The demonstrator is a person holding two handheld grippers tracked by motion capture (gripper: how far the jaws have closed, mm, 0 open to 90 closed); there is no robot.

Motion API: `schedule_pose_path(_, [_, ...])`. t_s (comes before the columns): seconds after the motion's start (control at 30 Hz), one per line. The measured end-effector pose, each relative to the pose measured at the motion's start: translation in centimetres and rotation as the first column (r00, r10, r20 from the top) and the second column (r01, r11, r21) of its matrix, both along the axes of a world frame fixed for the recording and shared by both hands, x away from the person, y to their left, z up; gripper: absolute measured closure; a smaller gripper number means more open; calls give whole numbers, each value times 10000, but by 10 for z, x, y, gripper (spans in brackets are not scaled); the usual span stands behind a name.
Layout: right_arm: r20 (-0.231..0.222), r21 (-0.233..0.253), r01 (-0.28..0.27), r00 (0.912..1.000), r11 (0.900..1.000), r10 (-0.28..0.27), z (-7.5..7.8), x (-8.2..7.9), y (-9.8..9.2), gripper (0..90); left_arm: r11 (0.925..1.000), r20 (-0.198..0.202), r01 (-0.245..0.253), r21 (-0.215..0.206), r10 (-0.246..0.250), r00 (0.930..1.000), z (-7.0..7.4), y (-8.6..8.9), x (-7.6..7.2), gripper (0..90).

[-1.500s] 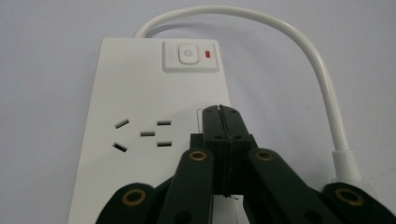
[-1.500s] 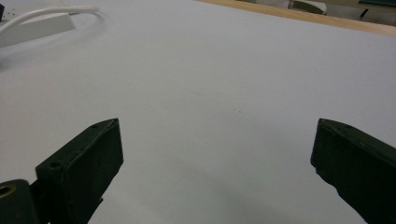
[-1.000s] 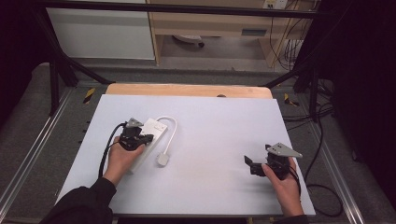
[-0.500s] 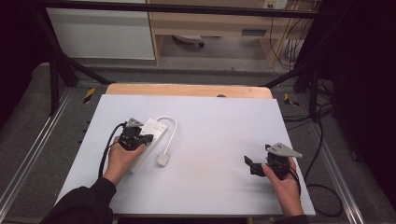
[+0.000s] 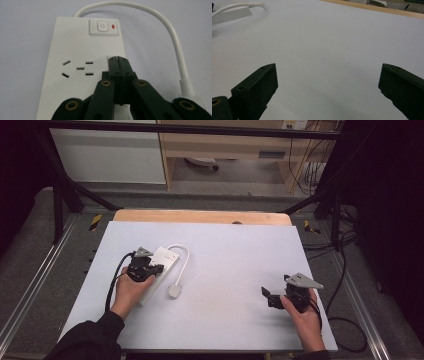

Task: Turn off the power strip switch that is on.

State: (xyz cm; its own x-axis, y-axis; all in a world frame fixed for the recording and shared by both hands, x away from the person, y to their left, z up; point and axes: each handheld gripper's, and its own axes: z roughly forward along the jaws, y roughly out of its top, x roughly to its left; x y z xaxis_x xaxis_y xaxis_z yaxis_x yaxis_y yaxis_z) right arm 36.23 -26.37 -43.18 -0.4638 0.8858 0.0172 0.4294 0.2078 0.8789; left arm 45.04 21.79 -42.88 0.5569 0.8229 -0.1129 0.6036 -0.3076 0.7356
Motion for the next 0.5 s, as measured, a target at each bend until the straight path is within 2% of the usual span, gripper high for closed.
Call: schedule_pose_path(0.5, [-13,12,13,10000,10000,-13,0,0,0,29,9999,0,-14,-104,14,10000,-1,-1,1,900])
